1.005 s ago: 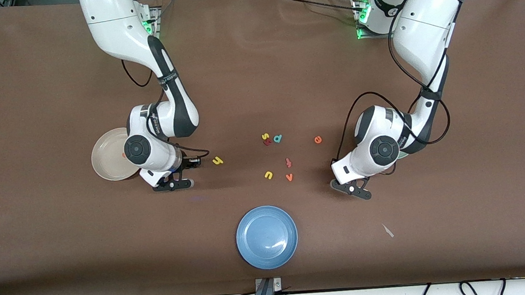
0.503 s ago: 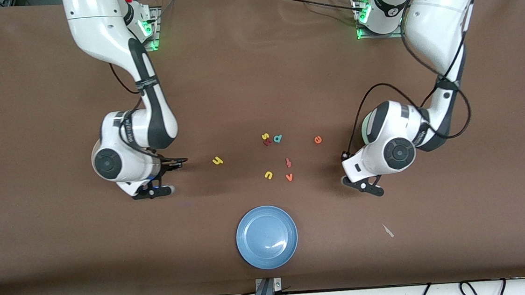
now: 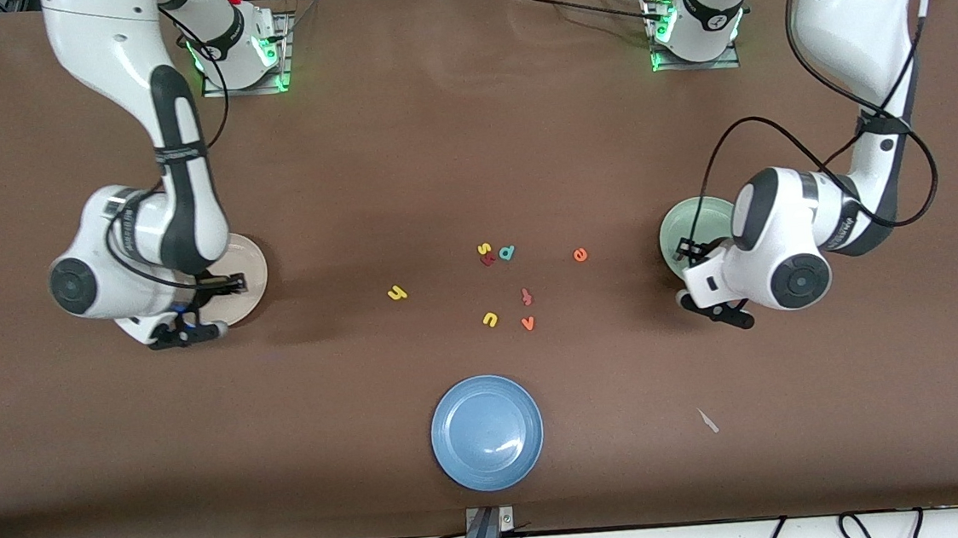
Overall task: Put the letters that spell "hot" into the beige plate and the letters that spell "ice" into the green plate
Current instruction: 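Place the c in the green plate while the right gripper places o in white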
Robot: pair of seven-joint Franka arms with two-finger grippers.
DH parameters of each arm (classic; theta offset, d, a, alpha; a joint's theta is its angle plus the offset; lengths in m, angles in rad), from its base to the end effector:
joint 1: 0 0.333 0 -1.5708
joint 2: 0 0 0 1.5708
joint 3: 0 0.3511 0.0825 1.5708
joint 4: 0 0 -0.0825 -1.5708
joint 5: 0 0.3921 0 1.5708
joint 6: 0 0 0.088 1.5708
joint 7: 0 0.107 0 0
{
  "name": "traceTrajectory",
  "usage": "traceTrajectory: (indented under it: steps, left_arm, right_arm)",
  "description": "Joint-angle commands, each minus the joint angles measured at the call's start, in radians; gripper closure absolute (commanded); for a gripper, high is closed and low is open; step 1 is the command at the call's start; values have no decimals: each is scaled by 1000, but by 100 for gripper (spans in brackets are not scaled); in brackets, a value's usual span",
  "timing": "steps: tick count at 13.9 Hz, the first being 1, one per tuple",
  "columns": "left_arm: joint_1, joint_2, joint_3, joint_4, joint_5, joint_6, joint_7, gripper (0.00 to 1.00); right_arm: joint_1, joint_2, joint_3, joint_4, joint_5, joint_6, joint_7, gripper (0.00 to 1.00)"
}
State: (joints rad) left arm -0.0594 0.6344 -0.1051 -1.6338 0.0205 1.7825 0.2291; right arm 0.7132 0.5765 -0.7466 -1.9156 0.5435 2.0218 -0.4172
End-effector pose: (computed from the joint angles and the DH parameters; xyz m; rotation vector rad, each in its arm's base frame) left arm 0.6489 -0.0980 0.2444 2.9320 -0.5910 -0.7327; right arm 0.6125 0.0371 0.2630 -2.9985 -0.1459 0.3685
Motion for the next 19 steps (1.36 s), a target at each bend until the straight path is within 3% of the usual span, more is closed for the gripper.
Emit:
traceTrajectory:
  steps: [1,2,3,4,5,7,11,16,19]
  left_arm:
    - [20,11,-11,-12,35,5,26,60]
    - [15,5,-11,-5,35,2,27,29]
    - [12,-4,-14,-3,35,-5,29,0]
    - [7,-10,-19,-1,29,-21,24,0]
    - [0,-21,-22,0,19,-32,10,0]
    - [-16,-44,-62,0,9,-41,-20,0]
    - [-37,-50,-206,6,22,0,-222,0]
    - [-152,11,-214,-32,26,234,-526,14]
    - [-194,15,-214,-161,25,452,-721,20]
  right_arm:
    - [15,-67,-8,-123,-10,89,-57,82]
    - [15,-67,-7,-143,-11,124,-63,80]
    - [15,-60,-5,-149,-10,135,-61,60]
    - [14,-52,-5,-143,-8,135,-52,14]
    - [15,-52,-3,-135,-8,126,-45,0]
    - [50,-53,-2,-97,-8,104,39,0]
    - [187,-31,0,-16,-2,87,346,0]
    - [245,38,75,105,9,101,601,0]
    - [247,57,141,141,1,101,598,0]
